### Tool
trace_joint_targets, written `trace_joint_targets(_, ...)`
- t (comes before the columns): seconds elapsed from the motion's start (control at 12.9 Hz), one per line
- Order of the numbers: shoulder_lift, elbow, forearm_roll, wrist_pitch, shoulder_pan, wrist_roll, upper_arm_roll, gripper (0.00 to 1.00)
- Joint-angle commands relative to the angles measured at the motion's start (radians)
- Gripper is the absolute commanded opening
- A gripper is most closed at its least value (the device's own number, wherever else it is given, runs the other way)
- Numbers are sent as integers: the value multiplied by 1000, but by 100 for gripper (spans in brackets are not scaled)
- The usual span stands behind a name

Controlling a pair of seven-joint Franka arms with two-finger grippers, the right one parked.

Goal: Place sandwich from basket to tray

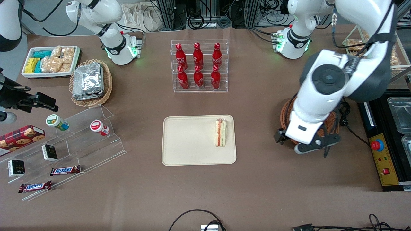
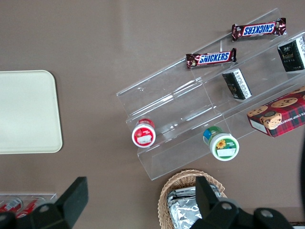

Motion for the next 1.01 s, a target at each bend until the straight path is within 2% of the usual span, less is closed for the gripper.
trace_joint_targets(0.0,-128,-54,-112,-54,-53,192,151,100)
trace_joint_targets(0.31,-269,-162,-172,-65,-106,347,283,100)
trace_joint_targets(0.54,-344,-176,-229,-163,-159,515,418,100)
trace_joint_targets(0.7,-383,-168,-257,-220,-161,607,460,100)
trace_joint_targets(0.93,-409,-165,-260,-251,-164,615,465,100)
